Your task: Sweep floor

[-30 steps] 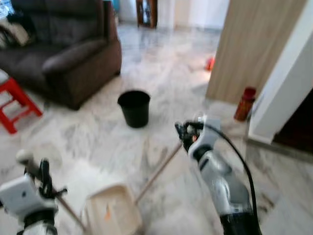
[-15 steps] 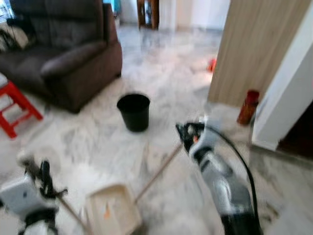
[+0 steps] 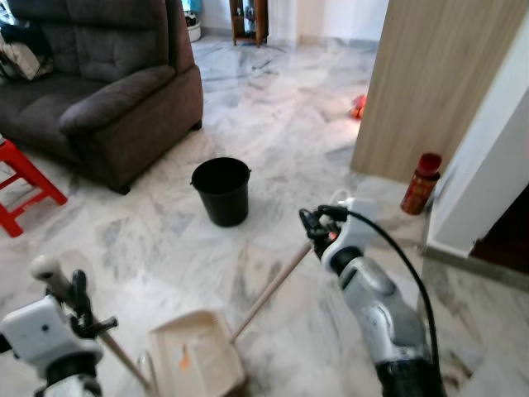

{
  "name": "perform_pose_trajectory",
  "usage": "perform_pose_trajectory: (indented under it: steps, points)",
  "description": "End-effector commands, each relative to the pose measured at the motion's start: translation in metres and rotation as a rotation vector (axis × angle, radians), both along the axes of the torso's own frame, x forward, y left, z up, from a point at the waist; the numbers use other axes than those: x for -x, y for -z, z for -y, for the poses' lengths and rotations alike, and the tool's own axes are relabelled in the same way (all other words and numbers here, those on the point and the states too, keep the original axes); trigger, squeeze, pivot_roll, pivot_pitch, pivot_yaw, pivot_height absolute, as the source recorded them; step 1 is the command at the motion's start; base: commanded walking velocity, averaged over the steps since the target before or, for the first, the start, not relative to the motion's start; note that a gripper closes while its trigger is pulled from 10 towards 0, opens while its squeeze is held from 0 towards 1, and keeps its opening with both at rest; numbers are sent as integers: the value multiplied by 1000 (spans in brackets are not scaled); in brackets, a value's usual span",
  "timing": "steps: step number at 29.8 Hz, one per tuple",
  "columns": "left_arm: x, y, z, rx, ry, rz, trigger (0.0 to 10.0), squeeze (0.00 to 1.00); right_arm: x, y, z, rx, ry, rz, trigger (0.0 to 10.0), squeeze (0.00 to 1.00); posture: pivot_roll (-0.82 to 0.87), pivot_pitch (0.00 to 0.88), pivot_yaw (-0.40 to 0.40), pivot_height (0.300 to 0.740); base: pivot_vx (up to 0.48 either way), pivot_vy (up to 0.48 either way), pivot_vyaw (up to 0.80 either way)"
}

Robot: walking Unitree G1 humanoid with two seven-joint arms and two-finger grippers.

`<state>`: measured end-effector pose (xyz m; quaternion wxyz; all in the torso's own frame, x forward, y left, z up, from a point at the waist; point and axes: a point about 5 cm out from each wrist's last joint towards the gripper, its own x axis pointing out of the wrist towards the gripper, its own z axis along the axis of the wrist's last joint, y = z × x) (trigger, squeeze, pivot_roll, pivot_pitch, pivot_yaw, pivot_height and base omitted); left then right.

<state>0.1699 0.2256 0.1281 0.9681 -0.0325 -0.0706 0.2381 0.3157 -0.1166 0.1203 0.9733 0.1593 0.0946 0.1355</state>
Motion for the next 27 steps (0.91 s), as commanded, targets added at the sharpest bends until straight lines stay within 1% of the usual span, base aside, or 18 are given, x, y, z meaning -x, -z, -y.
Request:
perform_pose_trajectory:
  steps: [1,14,18,20,27]
  points:
    - [-1,-7,1,17,7,43,10000,0,-2,-14,-18,-75,-55,48,10000,0,-23,63,67,740,266,0,0]
    - [-1,-7,1,15,8,41,10000,0,-1,-15,-19,-87,-59,51,10000,0,-22,65,68,740,264,0,0]
    - [-1,-7,0,15,9,40,10000,0,-1,-17,-18,-66,-55,79,10000,0,-22,65,68,740,265,0,0]
    - [-1,-7,0,15,9,40,10000,0,-1,-19,-18,-57,-57,92,10000,0,-22,65,68,740,266,0,800]
    - [-1,-7,1,15,10,40,10000,0,0,-18,-19,-57,-62,87,10000,0,-19,65,68,740,266,0,800]
